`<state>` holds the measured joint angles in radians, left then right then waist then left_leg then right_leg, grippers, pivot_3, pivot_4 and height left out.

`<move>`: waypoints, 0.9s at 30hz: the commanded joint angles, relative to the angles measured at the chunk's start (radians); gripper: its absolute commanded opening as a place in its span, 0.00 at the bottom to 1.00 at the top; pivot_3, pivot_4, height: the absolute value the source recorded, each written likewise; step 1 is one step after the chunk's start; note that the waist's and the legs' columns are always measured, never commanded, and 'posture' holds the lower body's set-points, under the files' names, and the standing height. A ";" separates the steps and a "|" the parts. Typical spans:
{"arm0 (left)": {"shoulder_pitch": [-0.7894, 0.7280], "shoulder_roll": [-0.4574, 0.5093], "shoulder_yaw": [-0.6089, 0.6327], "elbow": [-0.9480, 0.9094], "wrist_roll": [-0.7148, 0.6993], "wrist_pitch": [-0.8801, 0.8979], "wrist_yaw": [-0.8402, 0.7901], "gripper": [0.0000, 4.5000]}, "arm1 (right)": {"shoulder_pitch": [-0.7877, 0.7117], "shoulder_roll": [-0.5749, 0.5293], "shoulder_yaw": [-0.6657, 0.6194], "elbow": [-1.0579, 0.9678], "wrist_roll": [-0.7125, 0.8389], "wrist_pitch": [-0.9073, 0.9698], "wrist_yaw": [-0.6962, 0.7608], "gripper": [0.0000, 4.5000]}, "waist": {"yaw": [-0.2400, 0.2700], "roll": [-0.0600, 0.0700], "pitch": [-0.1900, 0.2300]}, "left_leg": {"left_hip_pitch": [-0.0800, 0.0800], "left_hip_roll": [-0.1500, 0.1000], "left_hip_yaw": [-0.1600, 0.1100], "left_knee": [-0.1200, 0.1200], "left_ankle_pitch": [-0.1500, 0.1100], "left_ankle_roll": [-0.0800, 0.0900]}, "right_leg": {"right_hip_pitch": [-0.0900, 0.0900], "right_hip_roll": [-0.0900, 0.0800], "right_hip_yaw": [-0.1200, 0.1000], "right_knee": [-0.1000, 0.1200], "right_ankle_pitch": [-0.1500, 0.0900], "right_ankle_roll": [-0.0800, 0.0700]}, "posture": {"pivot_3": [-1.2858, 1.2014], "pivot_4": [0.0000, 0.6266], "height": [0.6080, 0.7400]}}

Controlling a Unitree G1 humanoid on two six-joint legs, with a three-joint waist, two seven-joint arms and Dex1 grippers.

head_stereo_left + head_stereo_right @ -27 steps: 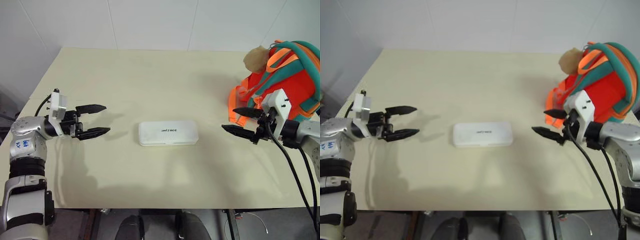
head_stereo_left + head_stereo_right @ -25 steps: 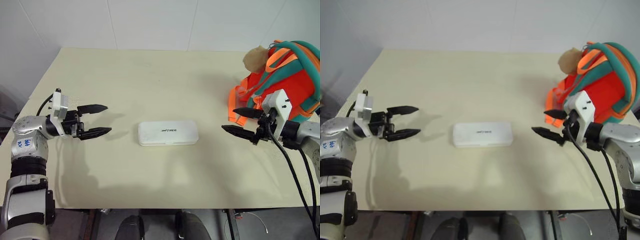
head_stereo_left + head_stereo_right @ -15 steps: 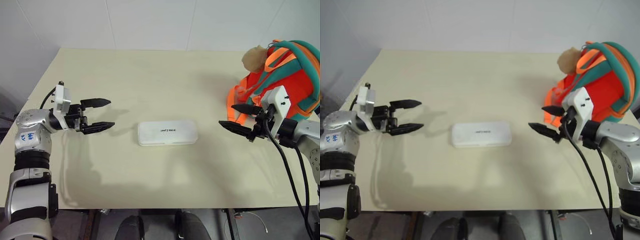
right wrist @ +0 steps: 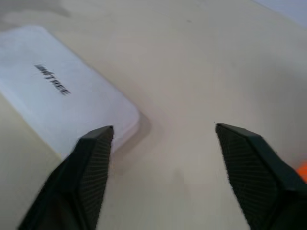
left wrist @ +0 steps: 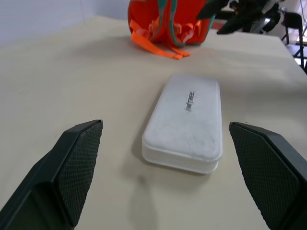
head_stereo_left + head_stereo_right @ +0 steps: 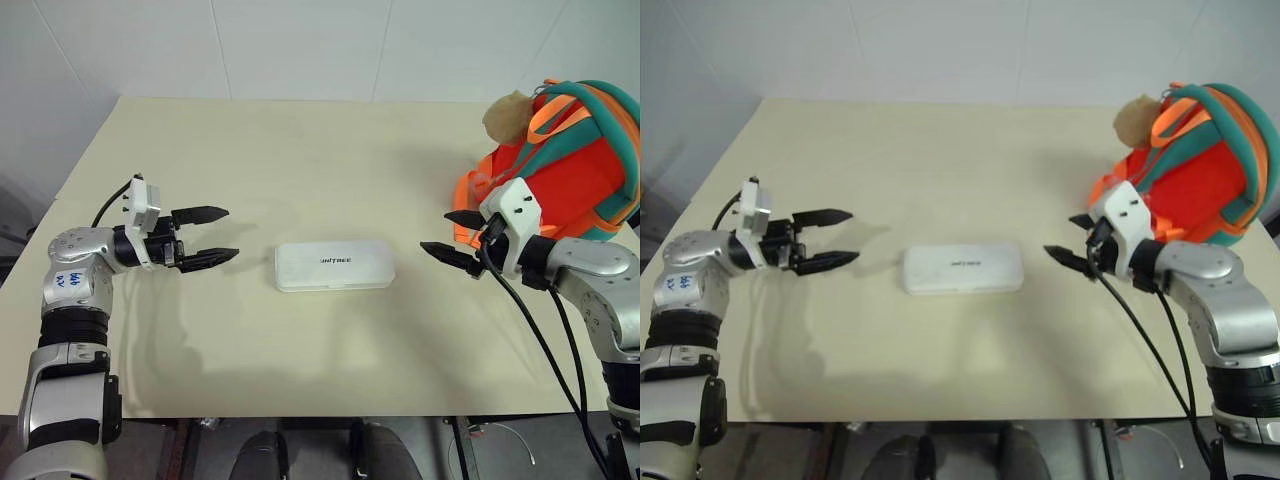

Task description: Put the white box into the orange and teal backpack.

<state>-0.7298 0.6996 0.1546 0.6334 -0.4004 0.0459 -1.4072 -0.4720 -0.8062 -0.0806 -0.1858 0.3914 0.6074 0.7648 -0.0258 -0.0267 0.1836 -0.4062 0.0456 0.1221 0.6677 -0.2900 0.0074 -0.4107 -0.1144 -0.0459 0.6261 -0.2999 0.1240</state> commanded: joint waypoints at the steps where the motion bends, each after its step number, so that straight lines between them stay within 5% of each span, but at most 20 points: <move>1: 0.017 -0.002 -0.001 -0.060 -0.010 0.014 -0.008 1.00 | -0.018 0.016 0.000 -0.011 -0.015 -0.014 -0.014 0.62 | 0.000 0.000 0.000 | 0.000 0.000 0.000 0.000 0.000 0.000 | 0.000 0.000 0.000 0.000 0.000 0.000 | 0.52 0.24 1.00; 9: 0.010 0.000 0.006 -0.072 0.014 0.063 0.093 1.00 | -0.037 0.035 0.007 0.038 -0.059 -0.035 -0.031 0.03 | 0.000 0.000 0.000 | 0.000 0.000 0.000 0.000 0.000 0.000 | 0.000 0.000 0.000 0.000 0.000 0.000 | 0.52 0.24 1.00; 15: 0.006 -0.009 0.000 -0.106 0.001 0.131 0.139 1.00 | -0.043 0.049 0.001 0.047 -0.066 -0.042 -0.032 0.03 | 0.000 0.000 0.000 | 0.000 0.000 0.000 0.000 0.000 0.000 | 0.000 0.000 0.000 0.000 0.000 0.000 | 0.52 0.24 1.00; 18: 0.013 -0.014 0.002 -0.129 -0.014 0.179 0.142 0.88 | -0.041 0.050 0.000 0.052 -0.071 -0.047 -0.034 0.03 | 0.000 0.000 0.000 | 0.000 0.000 0.000 0.000 0.000 0.000 | 0.000 0.000 0.000 0.000 0.000 0.000 | 0.52 0.24 1.00; 27: 0.038 -0.044 -0.020 -0.174 0.013 0.200 0.196 0.24 | -0.030 0.046 0.000 0.050 -0.073 -0.049 -0.030 0.03 | 0.000 0.000 0.000 | 0.000 0.000 0.000 0.000 0.000 0.000 | 0.000 0.000 0.000 0.000 0.000 0.000 | 0.52 0.24 1.00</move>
<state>-0.6981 0.6608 0.1425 0.4921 -0.3935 0.2511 -1.2202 -0.4986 -0.7548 -0.0571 -0.1148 0.3285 0.5855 0.7388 -0.0256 -0.0267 0.1836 -0.4062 0.0459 0.1223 0.6679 -0.2900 0.0073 -0.4106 -0.1147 -0.0462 0.6262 -0.2999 0.1241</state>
